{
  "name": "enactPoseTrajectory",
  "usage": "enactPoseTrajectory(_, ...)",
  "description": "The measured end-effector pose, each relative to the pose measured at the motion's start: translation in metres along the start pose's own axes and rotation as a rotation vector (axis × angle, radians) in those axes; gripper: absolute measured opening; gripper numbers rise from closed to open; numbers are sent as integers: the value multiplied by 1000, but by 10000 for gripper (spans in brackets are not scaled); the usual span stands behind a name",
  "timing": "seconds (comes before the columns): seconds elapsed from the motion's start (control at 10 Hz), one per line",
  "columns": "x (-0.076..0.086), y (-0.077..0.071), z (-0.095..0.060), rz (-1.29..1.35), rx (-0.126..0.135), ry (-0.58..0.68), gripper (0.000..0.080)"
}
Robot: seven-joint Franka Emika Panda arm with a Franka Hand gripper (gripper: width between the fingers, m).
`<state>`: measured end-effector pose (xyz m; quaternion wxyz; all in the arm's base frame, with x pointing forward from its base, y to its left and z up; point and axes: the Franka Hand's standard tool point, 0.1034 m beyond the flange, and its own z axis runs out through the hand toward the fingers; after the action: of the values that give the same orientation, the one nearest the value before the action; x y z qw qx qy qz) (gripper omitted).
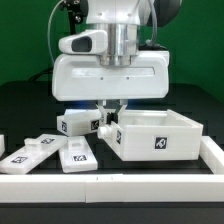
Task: Assemble cabinet
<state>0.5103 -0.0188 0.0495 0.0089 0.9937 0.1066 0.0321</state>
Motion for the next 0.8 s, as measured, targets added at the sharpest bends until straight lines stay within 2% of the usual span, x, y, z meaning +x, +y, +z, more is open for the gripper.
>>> enactPoseTrajectory(0.1,2,0,-1,14,1,3,28)
enactPoseTrajectory(0.3,-1,-2,0,288,21,6,28)
enactPoseTrajectory(0.5,-2,-17,0,651,36,-20,28)
enactPoseTrajectory(0.6,-1,-21,1,751,52,-21,28)
enactPoseTrajectory(0.8,-1,-25,2,861,69,-24,28)
